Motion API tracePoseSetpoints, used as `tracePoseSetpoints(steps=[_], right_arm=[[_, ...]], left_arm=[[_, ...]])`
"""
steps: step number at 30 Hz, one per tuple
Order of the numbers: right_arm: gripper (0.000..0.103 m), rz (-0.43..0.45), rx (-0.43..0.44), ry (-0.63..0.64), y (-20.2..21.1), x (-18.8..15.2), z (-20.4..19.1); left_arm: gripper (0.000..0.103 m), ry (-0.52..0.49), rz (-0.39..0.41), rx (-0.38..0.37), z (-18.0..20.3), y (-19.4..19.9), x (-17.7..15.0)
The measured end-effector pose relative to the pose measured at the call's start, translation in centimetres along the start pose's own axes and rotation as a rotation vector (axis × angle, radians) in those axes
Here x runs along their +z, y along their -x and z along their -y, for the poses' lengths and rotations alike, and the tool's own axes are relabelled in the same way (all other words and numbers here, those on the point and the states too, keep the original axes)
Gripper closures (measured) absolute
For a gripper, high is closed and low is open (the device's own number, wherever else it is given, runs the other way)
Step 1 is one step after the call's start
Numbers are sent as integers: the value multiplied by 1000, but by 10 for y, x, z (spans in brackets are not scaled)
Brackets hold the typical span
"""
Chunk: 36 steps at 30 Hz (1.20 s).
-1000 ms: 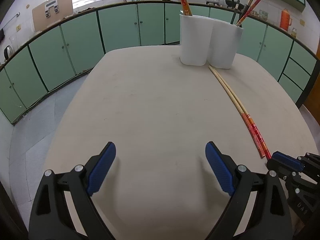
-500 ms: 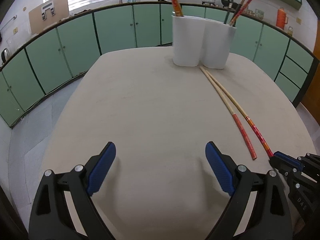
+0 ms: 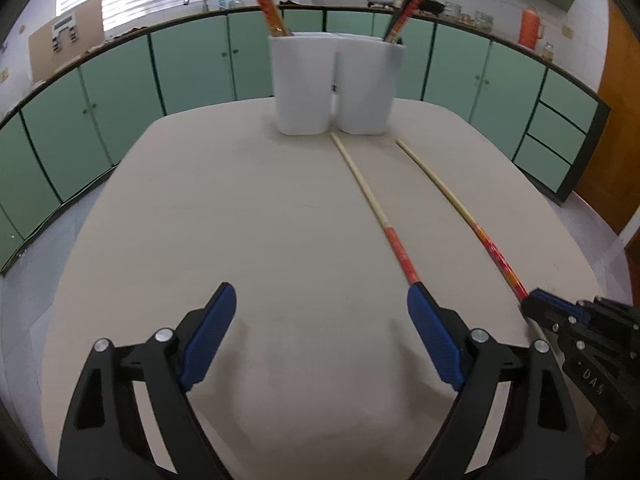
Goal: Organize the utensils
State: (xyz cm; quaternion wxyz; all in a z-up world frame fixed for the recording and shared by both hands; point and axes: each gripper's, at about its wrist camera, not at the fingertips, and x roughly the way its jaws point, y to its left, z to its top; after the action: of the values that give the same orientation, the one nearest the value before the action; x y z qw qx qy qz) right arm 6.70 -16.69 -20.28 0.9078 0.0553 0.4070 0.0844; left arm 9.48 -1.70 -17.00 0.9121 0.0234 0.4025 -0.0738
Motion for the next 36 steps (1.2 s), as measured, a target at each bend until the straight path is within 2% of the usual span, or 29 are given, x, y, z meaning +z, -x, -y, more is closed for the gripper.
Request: tracePoseSetpoints(steps=[10,20,22,24,25,30,32,36], right_arm=[[98,-2,7,-17,-5,4,12],[98,-3,2,-8,-7,6,12],[98,-2,0,-5,-7,5,11],[98,-2,-2,-2,-7,6,11],[98,-2,-2,-2,-7,6,11],[98,-3,7,6,-8,6,10],[97,-3,15,14,-8,6,8],[97,-2,15,33,-9,6,5]], left_arm=[[23,-8,-14,-44,13,-4,-1],[35,-59,-75,-51,30,-22,0],[42,-61,-77,-51,31,-22,2],[57,-59,-73,-51,32,-21,3],[60,-58,-72,-50,31,-21,3],[94,-35,-64,-57,27,-16,1],[98,-27,-67,-55,23,-15,0],[98,-7,-72,-29,5,-11,-2]])
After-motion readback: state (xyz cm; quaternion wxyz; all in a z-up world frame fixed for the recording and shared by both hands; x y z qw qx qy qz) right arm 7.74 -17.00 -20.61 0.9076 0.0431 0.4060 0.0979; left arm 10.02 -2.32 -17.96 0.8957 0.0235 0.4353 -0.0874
